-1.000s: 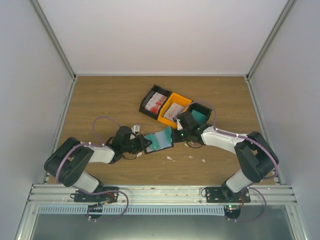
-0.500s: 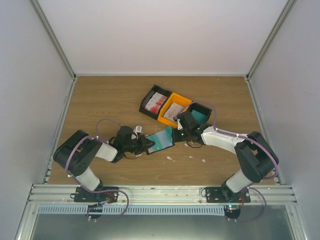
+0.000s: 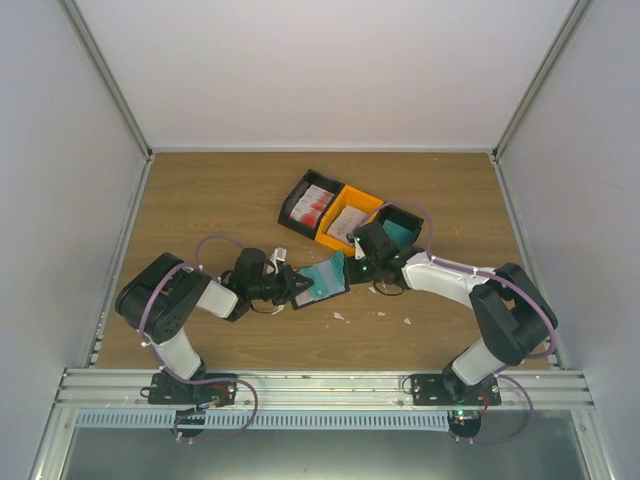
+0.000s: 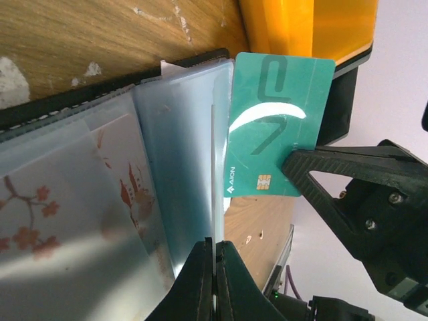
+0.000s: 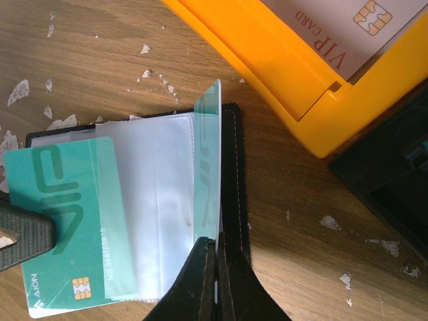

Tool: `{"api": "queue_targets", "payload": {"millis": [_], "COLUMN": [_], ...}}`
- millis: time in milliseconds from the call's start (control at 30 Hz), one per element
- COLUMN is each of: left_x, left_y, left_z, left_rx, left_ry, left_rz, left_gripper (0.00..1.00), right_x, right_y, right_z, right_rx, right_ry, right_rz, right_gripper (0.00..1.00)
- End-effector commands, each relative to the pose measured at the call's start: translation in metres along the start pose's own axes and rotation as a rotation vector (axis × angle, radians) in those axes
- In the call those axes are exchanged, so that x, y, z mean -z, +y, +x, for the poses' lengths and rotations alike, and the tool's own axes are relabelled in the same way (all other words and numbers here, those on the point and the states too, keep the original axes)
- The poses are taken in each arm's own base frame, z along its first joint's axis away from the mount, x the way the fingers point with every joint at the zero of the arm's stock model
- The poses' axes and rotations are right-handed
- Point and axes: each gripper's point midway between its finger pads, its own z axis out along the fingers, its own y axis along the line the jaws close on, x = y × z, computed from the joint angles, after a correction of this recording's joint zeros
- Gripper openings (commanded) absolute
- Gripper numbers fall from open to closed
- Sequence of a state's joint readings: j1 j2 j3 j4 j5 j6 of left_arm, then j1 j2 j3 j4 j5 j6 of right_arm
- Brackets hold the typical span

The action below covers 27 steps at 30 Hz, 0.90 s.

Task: Put the credit cards into the card holder
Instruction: Insert the credit card into the card holder.

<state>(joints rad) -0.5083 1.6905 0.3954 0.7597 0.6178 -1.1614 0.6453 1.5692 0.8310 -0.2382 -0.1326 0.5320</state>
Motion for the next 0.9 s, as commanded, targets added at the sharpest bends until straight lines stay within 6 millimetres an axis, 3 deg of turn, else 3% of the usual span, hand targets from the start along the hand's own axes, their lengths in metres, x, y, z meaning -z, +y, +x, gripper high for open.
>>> {"api": "queue_targets", "payload": {"millis": [0,333,700,867], "left_x": [-0.005,-0.012,-0.025,-0.035], "left_y": [-0.009,-0.004,-0.010,-0.012], "left_z": [-0.007,-0.009,-0.006,-0.004], "left_rx": [-0.026,-0.015,-0.019,-0.021], "left_ry": [-0.005,0.003,0.033,0.050], "left_rz": [0.043,0.046,0.083,0.094], "left_gripper": [0.00,0.00,0.02,0.02], "right_x": [-0.002,0.002,0.027,0.031], "right_y": [-0.012,-0.011,0.010,0.012], "right_z": [0.009,0.006,-0.033,-0.036], "right_rx": [-0.003,-0.002,0.019,0.015], "right_ry": [0.036,0.025,-0.125,-0.141], "right_rz": [0.071,0.067,0.008,-0.001], "right_gripper": [0.01,0.01,0.01,0.00]}}
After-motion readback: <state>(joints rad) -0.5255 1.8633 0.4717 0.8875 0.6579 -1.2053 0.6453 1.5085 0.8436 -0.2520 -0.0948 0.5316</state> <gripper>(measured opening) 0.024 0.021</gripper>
